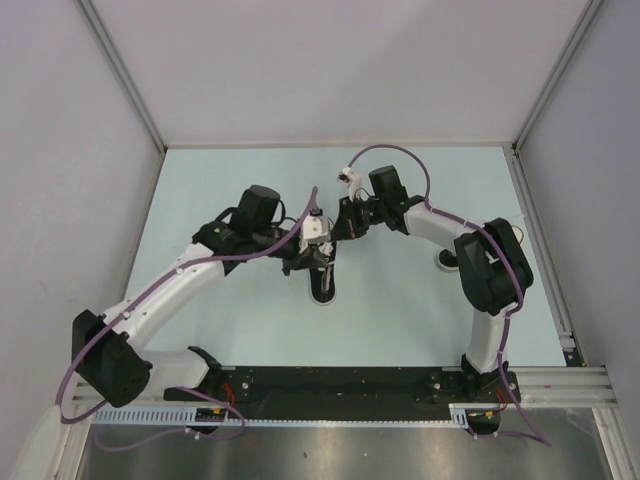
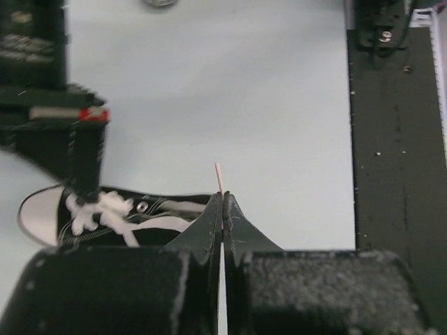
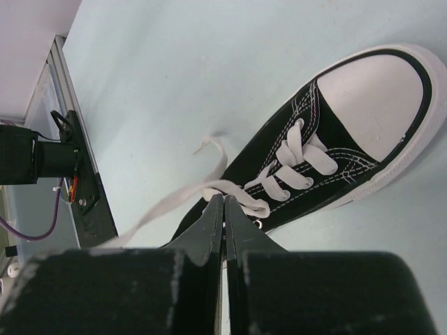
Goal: Tie the shoes
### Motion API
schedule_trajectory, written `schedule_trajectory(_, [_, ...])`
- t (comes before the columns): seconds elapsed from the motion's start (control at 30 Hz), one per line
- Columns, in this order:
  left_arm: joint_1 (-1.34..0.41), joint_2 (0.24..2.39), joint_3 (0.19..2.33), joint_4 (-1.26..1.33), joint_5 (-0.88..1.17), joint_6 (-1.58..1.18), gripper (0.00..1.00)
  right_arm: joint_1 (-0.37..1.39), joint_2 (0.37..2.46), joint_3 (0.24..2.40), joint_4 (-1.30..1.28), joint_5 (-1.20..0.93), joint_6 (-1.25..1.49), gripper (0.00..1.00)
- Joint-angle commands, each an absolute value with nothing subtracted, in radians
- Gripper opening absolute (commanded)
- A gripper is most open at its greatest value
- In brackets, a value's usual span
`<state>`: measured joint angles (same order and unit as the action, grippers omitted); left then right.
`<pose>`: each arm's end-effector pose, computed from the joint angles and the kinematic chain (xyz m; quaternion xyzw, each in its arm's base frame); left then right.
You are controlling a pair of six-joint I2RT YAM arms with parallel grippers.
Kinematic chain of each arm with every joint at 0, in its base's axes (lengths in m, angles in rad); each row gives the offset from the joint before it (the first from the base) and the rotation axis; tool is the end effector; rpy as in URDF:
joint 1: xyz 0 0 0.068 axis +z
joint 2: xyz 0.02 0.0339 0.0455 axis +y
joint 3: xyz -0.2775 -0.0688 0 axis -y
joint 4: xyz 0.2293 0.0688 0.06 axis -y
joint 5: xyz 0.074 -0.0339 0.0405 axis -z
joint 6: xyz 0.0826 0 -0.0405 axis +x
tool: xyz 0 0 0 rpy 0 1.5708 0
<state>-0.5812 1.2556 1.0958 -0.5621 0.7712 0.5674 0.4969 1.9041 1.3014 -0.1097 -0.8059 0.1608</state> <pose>0.1940 -0.1963 0.3120 0.5887 0.6248 -0.3454 0.3792 0.3522 0.2588 0.2094 -0.3008 0.7974 0.4611 0.2471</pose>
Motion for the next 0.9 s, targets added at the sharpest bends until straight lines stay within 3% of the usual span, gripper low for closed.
schedule_trajectory(0.0, [-0.673,1.316,1.115,-0.491,0.790,0.560,0.00,0.492,1.908,1.302,-0.046,-0.854,0.158,0.00])
schedule_trajectory(0.33, [-0.879,1.540,1.140,-0.249,0.716,0.540,0.00,0.492,1.916,1.301,-0.015,-0.910,0.153,0.00])
schedule_trajectory(0.53, [-0.887,1.617,1.079,-0.059,0.635,0.609,0.00,0.488,1.919,1.302,-0.031,-0.939,0.137,0.00])
schedule_trajectory(0.87, [-0.884,1.729,1.068,0.031,0.611,0.692,0.00,0.469,1.928,1.302,-0.054,-0.994,0.113,0.00])
